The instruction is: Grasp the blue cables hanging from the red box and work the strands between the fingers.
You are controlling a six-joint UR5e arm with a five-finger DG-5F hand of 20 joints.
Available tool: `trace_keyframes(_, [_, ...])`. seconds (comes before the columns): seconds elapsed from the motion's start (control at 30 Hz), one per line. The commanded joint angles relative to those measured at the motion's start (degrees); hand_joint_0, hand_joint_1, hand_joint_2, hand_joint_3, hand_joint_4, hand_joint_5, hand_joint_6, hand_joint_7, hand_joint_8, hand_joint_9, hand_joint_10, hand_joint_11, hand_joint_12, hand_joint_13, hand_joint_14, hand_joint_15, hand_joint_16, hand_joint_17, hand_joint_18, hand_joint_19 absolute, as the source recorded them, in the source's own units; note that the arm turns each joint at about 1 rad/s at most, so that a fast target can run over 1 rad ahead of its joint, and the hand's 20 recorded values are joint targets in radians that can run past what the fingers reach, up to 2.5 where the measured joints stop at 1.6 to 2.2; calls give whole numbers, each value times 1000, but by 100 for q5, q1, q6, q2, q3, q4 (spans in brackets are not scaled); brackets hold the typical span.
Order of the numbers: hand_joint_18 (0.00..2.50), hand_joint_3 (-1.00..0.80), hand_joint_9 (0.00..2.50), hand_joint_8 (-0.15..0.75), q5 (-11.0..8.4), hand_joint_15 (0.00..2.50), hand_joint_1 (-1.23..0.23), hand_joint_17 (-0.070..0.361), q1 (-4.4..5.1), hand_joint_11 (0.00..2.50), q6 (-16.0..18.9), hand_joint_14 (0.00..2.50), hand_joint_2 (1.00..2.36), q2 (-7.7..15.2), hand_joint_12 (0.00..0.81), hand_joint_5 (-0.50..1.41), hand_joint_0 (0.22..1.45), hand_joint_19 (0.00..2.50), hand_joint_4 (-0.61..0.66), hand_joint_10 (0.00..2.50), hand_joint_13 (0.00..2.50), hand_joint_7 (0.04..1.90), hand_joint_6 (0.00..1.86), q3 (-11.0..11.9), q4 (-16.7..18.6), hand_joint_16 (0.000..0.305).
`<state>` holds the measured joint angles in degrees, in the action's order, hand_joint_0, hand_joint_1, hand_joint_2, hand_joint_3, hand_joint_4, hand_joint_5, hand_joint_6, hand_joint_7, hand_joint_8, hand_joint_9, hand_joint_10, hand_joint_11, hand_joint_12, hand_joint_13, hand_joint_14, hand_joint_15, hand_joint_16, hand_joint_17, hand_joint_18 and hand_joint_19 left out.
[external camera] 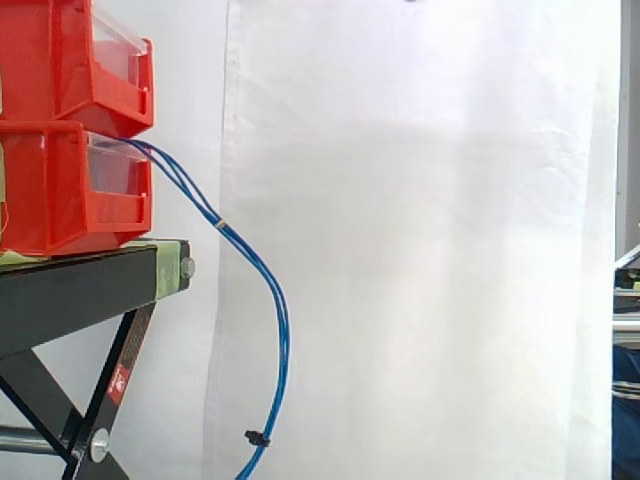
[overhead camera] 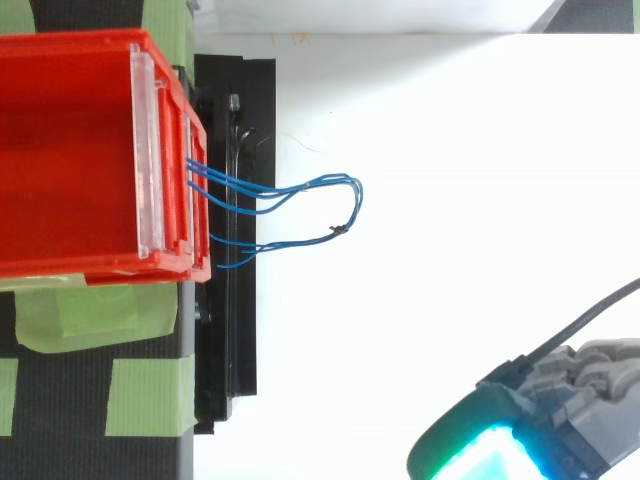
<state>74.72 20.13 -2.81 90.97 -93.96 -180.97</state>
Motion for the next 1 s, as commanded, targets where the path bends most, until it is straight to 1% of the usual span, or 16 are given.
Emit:
trace_keyframes(0.0, [0,-1000,114,341,-19,245,-397,167,0,292,8,4,1000,0,399,-357,745,259,184,5,0,708,7,-17,9,74])
trace_keyframes(0.27, [0,-1000,115,341,-28,242,-397,168,0,292,-18,5,1000,8,399,-357,745,260,183,5,0,704,6,-26,-17,75])
trace_keyframes(0.3, [0,-1000,114,341,-28,242,-397,167,0,291,-18,5,1000,8,399,-357,745,252,184,7,0,707,6,-70,-8,74])
trace_keyframes(0.37, [0,-1000,115,342,-28,242,-397,168,0,292,8,5,1000,8,399,-357,745,265,184,5,0,705,6,-255,27,75])
trace_keyframes(0.4, [0,-1000,114,341,-54,242,-397,168,0,286,17,5,1000,8,399,-357,746,265,184,7,0,706,6,-422,133,74])
trace_keyframes(0.43, [0,-1000,115,342,-63,242,-397,167,9,292,35,5,1000,8,399,-356,746,252,184,5,0,706,6,-510,220,74])
trace_keyframes(0.47, [0,-1000,114,342,-98,242,-397,168,9,291,96,6,1000,8,399,-357,745,265,184,7,0,703,7,-712,581,74])
trace_keyframes(0.5, [0,-1000,116,342,-98,246,-397,168,9,292,123,5,1000,8,399,-356,746,260,183,5,0,702,6,-773,739,75])
trace_keyframes(0.57, [0,-1000,115,342,-124,246,-397,168,9,292,158,5,1000,8,399,-357,746,260,184,5,0,705,6,-1037,1293,74])
trace_keyframes(0.63, [0,-1000,115,342,-124,249,-397,168,17,292,140,5,1000,8,399,-356,746,258,184,5,0,705,6,-1186,1504,74])
trace_keyframes(0.73, [0,-1000,114,341,-177,243,-396,168,26,291,158,4,1000,8,400,-356,746,260,184,5,0,709,6,-1389,1671,75])
trace_keyframes(0.77, [0,-1000,114,341,-291,247,-396,168,44,292,167,5,1000,8,400,-356,746,258,184,5,0,706,6,-1520,1820,75])
trace_keyframes(0.83, [0,-1000,114,341,-415,246,-396,168,44,292,167,5,1000,8,399,-356,746,258,183,5,0,707,6,-1661,2005,74])
trace_keyframes(0.9, [0,-1000,113,341,-450,246,-397,168,53,292,167,5,1000,8,400,-356,745,261,184,5,0,706,6,-1705,2066,75])
trace_keyframes(0.93, [0,-1000,114,341,-538,243,-396,168,61,292,167,5,1000,8,399,-356,746,253,184,5,0,707,6,-1819,2251,75])
trace_keyframes(0.97, [0,-1000,113,341,-555,246,-396,168,61,288,167,5,1000,8,399,-356,746,258,184,7,0,707,6,-1881,2339,75])
